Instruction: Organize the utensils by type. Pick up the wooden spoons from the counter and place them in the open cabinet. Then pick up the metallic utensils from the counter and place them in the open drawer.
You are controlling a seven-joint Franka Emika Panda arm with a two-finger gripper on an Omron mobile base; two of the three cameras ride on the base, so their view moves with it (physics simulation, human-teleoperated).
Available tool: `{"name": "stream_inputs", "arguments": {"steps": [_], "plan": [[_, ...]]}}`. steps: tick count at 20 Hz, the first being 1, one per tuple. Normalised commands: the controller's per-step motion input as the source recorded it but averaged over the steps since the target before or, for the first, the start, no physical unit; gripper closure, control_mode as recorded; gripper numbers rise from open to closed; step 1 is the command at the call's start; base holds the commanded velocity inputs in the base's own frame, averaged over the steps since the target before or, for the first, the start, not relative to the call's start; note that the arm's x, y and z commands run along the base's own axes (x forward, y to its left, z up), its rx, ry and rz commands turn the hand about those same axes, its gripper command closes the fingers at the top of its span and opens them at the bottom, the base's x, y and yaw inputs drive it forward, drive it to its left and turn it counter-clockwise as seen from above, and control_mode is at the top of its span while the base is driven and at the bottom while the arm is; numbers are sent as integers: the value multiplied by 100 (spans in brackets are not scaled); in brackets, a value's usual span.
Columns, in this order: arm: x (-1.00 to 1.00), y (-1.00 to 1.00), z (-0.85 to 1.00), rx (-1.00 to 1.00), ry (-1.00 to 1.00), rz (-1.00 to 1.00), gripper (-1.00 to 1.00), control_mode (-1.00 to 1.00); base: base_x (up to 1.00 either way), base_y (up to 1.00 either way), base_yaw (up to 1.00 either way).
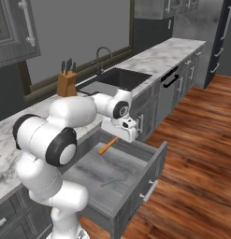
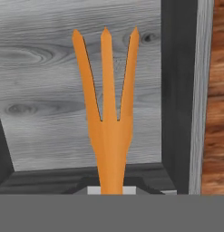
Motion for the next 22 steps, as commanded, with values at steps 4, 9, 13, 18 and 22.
{"name": "stream_inputs", "arguments": {"steps": [4, 9, 13, 18, 22], "plan": [[56, 4, -52, 0, 2, 0, 100, -100, 0, 0, 0], [58, 10, -64, 0, 0, 0, 100, -100, 0, 0, 0], [12, 0, -61, 0, 2, 0, 100, -100, 0, 0, 0], [18, 12, -66, 0, 0, 0, 100, -100, 0, 0, 0], [15, 33, -66, 0, 0, 0, 100, -100, 0, 0, 0]]}}
